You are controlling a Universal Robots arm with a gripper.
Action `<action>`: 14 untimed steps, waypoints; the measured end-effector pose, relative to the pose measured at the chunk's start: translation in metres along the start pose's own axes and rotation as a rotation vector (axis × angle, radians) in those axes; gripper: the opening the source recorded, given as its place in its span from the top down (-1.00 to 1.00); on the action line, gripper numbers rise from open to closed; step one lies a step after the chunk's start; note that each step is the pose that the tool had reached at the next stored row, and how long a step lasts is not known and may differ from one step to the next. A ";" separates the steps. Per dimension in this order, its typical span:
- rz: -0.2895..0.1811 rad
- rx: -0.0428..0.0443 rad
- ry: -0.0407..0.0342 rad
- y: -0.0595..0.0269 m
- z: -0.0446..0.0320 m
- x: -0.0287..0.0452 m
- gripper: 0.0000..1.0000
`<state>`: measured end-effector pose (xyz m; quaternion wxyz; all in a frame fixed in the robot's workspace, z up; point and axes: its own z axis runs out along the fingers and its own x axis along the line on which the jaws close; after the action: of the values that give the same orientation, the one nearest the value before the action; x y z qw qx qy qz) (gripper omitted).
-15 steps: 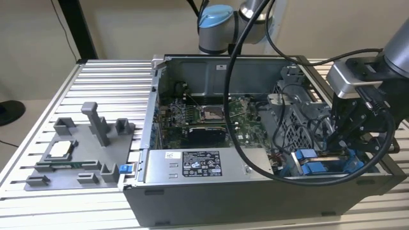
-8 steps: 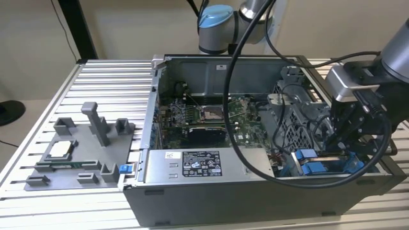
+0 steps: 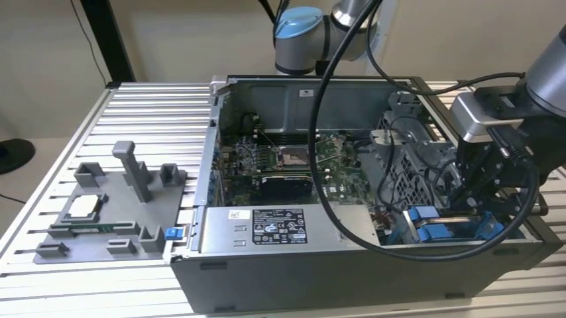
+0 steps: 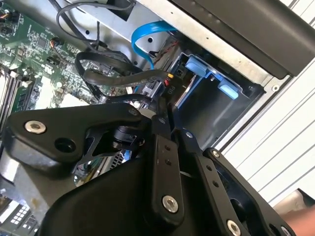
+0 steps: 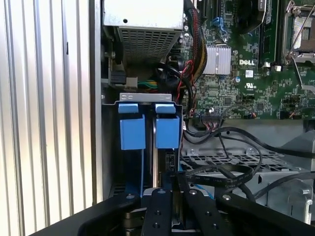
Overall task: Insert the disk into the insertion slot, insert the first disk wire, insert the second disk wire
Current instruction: 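Insert the second disk wire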
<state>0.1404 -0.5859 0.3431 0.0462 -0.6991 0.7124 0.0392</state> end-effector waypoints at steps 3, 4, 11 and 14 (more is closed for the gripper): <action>0.000 0.0001 -0.0001 0.0001 0.0000 0.0000 1.00; 0.000 0.0001 -0.0002 0.0003 0.0000 -0.0001 1.00; 0.000 0.0010 0.0000 0.0008 -0.0002 -0.0007 1.00; 0.000 0.0013 -0.0001 0.0008 -0.0003 -0.0009 1.00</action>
<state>0.1396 -0.5850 0.3434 0.0467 -0.6991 0.7124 0.0388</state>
